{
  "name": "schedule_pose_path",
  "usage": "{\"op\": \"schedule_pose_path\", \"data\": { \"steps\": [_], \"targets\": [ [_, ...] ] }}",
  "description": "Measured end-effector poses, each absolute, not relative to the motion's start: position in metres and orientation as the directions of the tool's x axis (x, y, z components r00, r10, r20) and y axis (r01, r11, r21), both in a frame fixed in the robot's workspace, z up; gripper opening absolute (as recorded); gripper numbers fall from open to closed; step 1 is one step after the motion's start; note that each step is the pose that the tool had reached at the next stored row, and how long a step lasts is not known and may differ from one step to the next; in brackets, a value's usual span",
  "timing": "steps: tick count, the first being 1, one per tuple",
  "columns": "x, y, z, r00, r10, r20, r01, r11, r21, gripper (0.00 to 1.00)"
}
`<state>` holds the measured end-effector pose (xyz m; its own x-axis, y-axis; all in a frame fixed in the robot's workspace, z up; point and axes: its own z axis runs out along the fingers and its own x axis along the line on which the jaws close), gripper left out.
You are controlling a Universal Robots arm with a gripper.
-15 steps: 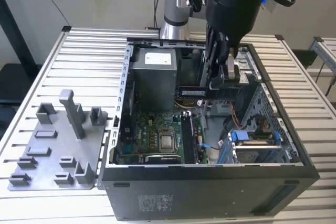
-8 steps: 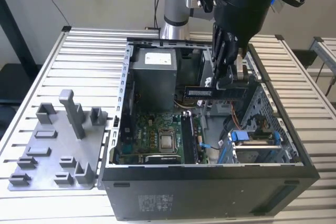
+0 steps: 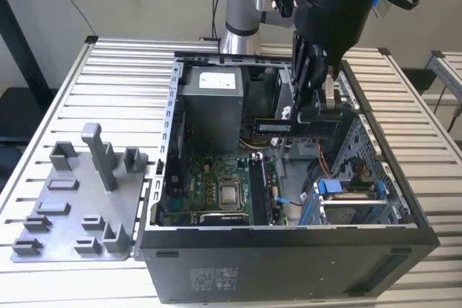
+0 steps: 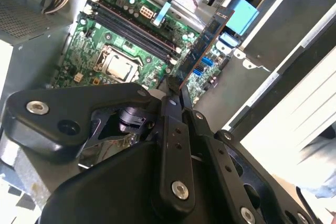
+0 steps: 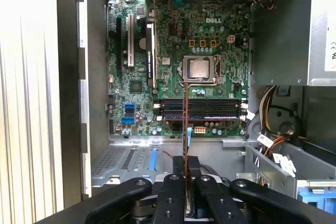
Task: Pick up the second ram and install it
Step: 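Pick up the second ram and move it above second insertion slot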
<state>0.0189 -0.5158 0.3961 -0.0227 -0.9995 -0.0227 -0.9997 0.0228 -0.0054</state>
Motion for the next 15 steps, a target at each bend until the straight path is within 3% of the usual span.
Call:
{"op": "schedule_pose_path", "data": {
  "steps": [15],
  "targets": [
    [0.015,-0.502,0.396,-0.023,-0.999,-0.023,-1.000,0.023,-0.005,0.14]
  ]
}}
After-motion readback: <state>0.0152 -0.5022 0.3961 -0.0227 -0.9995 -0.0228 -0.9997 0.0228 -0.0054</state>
